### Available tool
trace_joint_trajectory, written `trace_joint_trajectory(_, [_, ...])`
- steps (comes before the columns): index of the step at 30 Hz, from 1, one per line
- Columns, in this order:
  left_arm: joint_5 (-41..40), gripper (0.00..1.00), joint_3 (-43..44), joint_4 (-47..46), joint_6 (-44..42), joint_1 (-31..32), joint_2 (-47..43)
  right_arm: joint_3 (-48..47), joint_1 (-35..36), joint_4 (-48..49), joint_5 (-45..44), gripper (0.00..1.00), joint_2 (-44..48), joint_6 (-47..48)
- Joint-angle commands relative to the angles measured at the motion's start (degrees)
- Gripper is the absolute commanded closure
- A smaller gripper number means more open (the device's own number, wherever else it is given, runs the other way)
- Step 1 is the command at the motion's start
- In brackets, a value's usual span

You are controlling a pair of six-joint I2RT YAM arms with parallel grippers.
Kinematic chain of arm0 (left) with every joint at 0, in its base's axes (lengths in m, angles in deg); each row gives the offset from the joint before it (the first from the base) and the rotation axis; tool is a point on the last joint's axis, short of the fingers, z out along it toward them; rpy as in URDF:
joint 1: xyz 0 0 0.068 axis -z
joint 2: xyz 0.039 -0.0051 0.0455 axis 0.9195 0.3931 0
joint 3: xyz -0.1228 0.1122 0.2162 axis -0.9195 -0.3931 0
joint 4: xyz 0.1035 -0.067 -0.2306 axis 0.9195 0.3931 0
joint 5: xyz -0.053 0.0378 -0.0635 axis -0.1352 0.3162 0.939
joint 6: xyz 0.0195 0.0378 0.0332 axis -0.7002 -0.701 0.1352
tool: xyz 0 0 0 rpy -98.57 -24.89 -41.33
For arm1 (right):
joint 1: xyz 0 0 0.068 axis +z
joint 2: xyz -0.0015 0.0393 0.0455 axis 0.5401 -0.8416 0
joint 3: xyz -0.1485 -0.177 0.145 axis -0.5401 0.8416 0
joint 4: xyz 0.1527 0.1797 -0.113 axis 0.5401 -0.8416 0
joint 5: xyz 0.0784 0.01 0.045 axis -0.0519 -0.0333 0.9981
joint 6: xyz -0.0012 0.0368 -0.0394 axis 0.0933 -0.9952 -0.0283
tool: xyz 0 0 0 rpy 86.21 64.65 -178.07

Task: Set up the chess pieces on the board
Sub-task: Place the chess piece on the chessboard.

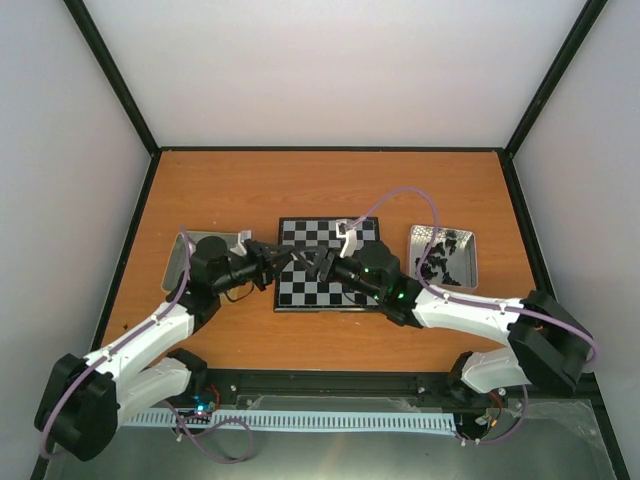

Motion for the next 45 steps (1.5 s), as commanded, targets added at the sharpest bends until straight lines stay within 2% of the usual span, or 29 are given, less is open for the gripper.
trace_joint_trajectory(1, [0.25,0.89,-0.76,-3.30,4.18,0.70,-1.98,-1.64,1.38,3.50,-0.41,0.50,-2.92,-1.25])
trace_joint_trajectory(8, [-0.20,0.89,-1.79,-3.89,5.35,0.70,-2.89,-1.82,2.68,3.25,-1.43,0.55,-4.46,-2.16])
trace_joint_trajectory(19, [-0.34,0.89,-2.10,-4.15,5.70,0.69,-3.23,-1.11,2.82,6.03,-1.00,0.71,-4.95,-2.97])
trace_joint_trajectory(27, [-0.13,0.89,-2.58,-3.94,6.29,0.70,-3.76,-1.63,2.76,5.31,-0.58,0.74,-5.49,-3.08])
trace_joint_trajectory(38, [-0.11,0.88,-2.71,-4.15,6.31,0.70,-3.83,-2.30,2.79,4.22,0.08,0.93,-5.54,-2.99])
trace_joint_trajectory(42, [-0.11,0.69,-2.14,-1.86,5.13,0.70,-4.15,-2.54,2.73,1.86,-0.47,0.97,-3.98,-2.97])
trace_joint_trajectory(45, [-0.64,0.42,-0.48,4.15,0.53,0.70,-5.17,-3.60,2.58,-4.86,-0.41,0.97,-1.26,-2.69])
